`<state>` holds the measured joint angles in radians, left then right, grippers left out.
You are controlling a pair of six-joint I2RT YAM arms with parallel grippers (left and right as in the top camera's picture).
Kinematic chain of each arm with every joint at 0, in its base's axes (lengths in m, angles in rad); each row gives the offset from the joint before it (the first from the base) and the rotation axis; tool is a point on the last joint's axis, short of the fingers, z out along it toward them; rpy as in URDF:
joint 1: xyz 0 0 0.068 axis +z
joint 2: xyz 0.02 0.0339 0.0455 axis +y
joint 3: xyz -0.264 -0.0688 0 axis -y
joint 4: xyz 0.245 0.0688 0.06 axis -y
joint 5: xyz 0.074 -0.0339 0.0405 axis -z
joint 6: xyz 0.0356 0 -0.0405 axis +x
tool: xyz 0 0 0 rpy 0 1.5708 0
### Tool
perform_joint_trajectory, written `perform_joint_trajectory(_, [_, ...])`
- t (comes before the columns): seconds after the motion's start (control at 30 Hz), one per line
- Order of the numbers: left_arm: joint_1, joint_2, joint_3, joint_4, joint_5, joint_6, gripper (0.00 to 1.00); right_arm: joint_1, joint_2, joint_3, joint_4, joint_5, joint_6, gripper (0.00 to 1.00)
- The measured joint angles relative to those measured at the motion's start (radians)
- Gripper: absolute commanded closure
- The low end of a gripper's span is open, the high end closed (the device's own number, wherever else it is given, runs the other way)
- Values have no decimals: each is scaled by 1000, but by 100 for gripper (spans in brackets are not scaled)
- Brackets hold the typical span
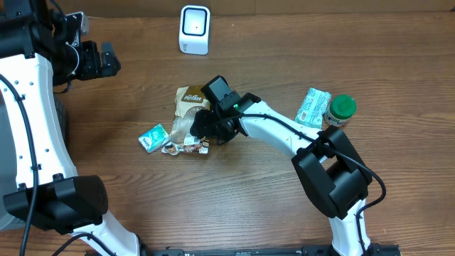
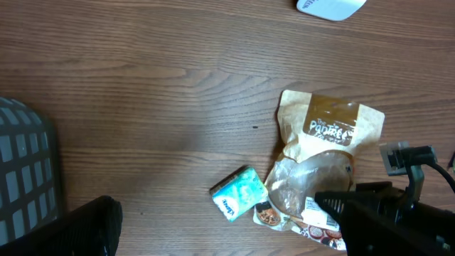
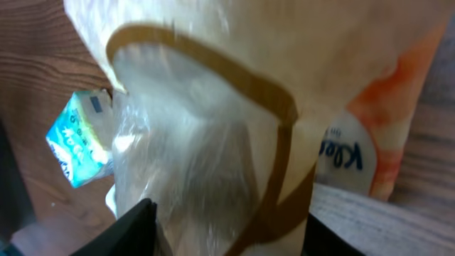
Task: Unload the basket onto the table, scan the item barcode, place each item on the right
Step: 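Reach the right gripper left to the brown pouch and grasp it, then lift the brown pouch off the orange box with the right gripper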
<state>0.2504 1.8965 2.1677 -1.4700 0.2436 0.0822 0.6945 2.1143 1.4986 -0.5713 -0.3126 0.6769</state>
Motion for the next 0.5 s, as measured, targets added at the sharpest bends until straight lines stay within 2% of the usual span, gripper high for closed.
perform_joint_trajectory(0.07, [0, 0, 0, 0, 0, 0, 0, 0, 0, 0, 17, 9, -8, 76])
perform_joint_trajectory(0.13, [0, 0, 0, 0, 0, 0, 1, 0, 0, 0, 19, 14, -29, 85])
perform_joint_trajectory(0.3, [0, 0, 0, 0, 0, 0, 1, 0, 0, 6, -37, -3, -116, 93])
perform_joint_trajectory(0.5, [0, 0, 0, 0, 0, 0, 0, -3, -91, 43, -214, -20, -304, 94])
